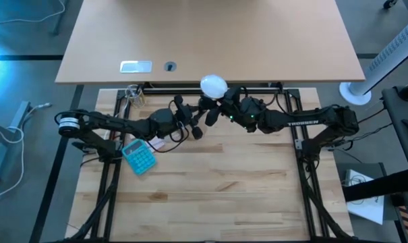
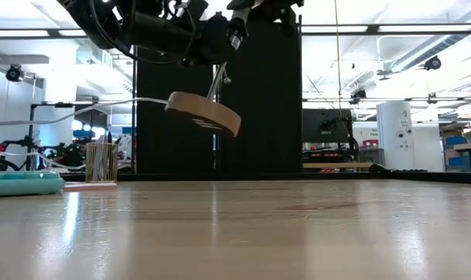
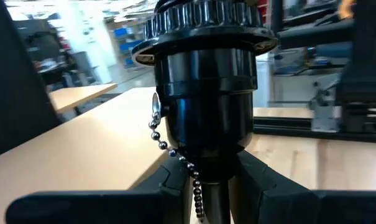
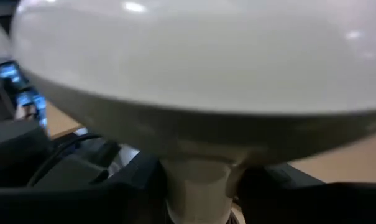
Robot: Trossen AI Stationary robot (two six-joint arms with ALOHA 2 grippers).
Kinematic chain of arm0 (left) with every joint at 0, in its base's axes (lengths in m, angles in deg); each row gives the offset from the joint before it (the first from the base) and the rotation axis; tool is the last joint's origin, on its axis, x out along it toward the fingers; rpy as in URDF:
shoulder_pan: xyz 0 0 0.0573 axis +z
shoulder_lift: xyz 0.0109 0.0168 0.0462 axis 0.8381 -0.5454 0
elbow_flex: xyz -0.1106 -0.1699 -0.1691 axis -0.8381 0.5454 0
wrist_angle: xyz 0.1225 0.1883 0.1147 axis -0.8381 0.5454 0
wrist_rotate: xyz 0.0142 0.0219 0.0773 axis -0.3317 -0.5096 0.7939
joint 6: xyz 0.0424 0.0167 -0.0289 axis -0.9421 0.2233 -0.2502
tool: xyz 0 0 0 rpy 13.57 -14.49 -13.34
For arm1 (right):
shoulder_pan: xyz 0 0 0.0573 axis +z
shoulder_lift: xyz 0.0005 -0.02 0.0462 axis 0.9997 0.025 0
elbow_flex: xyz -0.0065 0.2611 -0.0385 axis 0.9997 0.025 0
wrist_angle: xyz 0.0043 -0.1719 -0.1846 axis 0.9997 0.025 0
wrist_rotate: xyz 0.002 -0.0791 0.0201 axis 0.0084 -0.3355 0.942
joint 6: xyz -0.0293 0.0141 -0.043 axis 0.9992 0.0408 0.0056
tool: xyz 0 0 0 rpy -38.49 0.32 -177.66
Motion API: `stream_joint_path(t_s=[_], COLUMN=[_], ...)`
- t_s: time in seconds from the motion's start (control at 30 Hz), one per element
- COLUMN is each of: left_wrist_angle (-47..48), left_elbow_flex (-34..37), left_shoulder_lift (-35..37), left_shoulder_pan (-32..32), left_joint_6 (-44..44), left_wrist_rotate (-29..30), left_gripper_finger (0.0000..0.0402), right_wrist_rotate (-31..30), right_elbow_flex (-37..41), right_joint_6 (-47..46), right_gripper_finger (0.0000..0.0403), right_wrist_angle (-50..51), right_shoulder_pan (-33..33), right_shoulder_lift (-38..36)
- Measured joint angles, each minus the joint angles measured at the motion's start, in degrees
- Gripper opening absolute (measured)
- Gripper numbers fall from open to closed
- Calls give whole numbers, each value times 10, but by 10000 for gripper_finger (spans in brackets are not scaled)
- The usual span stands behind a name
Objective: Screw lightbulb
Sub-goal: Remove the lightbulb from the lamp
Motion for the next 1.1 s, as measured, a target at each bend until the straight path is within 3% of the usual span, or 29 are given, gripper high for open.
stream_joint_path(t_s=[0.23,0.37,0.53,0.6,0.7,0.87,0.97,1.1], left_wrist_angle=[47,44,-21,-62,-105,-121,-119,-129], left_elbow_flex=[0,0,0,0,-6,-44,-49,-35], left_shoulder_lift=[30,36,14,-4,-38,-90,-95,-75], left_shoulder_pan=[6,8,5,4,2,1,3,5], left_joint_6=[7,12,34,51,66,89,89,88], left_wrist_rotate=[-174,-306,-515,-558,-581,-600,-595,-533], left_gripper_finger=[61,61,61,61,61,61,61,61], right_wrist_rotate=[122,282,539,594,625,623,589,518], right_elbow_flex=[0,0,-1,-2,-1,-1,0,0], right_joint_6=[32,85,159,178,204,174,170,168], right_gripper_finger=[132,139,140,137,137,165,189,222], right_wrist_angle=[60,92,105,104,120,143,164,186], right_shoulder_pan=[1,-3,-6,-7,-8,-9,-9,-9], right_shoulder_lift=[-37,-62,-72,-71,-71,-71,-74,-90])
